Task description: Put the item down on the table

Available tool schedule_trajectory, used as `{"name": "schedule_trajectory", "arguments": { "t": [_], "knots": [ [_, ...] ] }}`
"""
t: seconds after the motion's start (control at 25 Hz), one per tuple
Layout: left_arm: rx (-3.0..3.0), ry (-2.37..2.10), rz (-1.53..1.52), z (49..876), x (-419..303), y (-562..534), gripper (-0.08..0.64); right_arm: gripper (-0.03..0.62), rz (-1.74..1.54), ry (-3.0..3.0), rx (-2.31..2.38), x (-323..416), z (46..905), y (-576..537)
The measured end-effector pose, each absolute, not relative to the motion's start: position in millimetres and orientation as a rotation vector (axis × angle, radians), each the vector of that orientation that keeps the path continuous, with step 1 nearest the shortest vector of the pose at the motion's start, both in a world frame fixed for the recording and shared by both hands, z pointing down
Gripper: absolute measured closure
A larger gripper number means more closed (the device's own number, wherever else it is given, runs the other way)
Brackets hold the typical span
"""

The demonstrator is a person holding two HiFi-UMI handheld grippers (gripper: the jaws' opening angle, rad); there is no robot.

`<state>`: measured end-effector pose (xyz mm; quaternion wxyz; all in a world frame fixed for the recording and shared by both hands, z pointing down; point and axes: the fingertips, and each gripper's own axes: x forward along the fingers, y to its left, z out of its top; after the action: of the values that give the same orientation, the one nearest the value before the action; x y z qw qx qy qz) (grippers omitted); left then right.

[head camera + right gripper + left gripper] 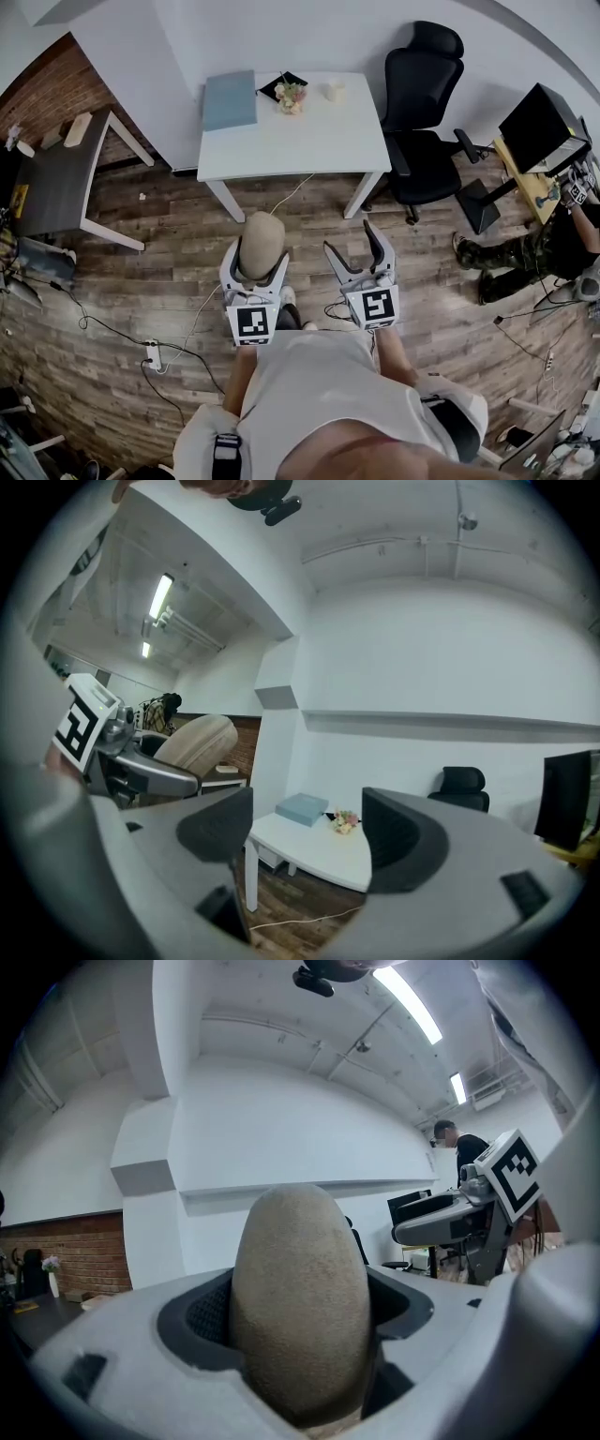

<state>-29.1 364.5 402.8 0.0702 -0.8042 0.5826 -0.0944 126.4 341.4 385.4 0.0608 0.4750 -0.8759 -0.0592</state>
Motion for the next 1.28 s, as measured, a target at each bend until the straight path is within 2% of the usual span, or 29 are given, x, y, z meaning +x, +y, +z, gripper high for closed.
{"name": "schedule_trajectory", "arguments": {
  "t": [1.28],
  "knots": [
    [-2.509, 1.636, -0.232, 404.2, -106.5, 220.0, 0.167, 0.242, -0.197, -2.503, 1.54, 57.2, 390.5, 210.9]
  ]
}}
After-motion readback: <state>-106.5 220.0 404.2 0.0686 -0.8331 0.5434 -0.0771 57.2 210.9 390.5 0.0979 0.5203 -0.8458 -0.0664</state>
